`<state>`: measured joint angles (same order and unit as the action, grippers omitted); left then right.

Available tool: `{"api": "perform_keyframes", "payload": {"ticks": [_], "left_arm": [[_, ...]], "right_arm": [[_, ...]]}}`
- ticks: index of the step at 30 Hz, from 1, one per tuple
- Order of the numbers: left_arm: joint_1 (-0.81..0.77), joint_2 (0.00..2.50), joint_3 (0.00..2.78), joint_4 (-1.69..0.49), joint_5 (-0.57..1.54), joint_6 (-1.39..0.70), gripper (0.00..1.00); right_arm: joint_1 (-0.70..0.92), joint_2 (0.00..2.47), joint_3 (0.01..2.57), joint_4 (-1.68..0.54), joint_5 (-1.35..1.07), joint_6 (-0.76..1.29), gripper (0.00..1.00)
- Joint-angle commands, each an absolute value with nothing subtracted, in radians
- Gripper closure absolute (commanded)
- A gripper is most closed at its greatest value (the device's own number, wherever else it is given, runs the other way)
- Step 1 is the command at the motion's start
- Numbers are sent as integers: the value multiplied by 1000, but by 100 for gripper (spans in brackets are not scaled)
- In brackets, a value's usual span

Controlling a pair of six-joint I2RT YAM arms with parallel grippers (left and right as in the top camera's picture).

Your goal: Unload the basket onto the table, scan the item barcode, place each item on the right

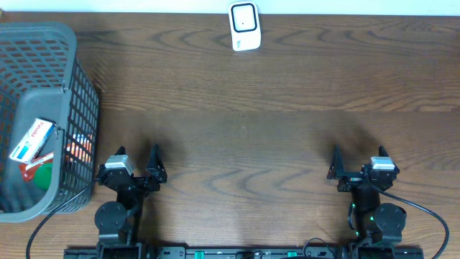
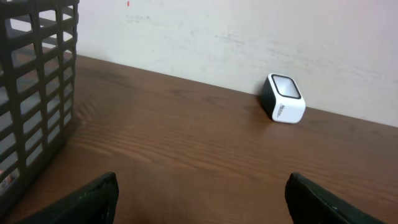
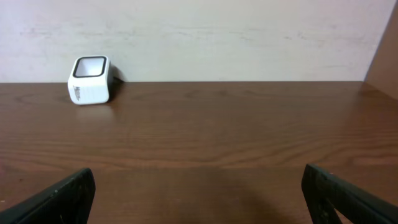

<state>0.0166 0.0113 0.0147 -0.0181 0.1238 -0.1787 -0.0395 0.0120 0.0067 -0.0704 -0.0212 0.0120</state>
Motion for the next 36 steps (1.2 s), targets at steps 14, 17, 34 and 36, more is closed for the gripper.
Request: {"api": "perform_keyframes", "payload": {"ticks": [14, 17, 34, 36], "left_arm": [[14, 7, 20, 15, 571, -86, 14], [14, 20, 55, 62, 667, -86, 14], [14, 751, 900, -280, 797, -116, 14], [14, 844, 1046, -411, 802, -113, 14]], "right_arm": [[-34, 9, 6, -75, -16, 21, 1], [-34, 9, 6, -75, -16, 21, 1], [-34, 9, 6, -75, -16, 21, 1], [-34, 9, 6, -75, -16, 21, 1]]}}
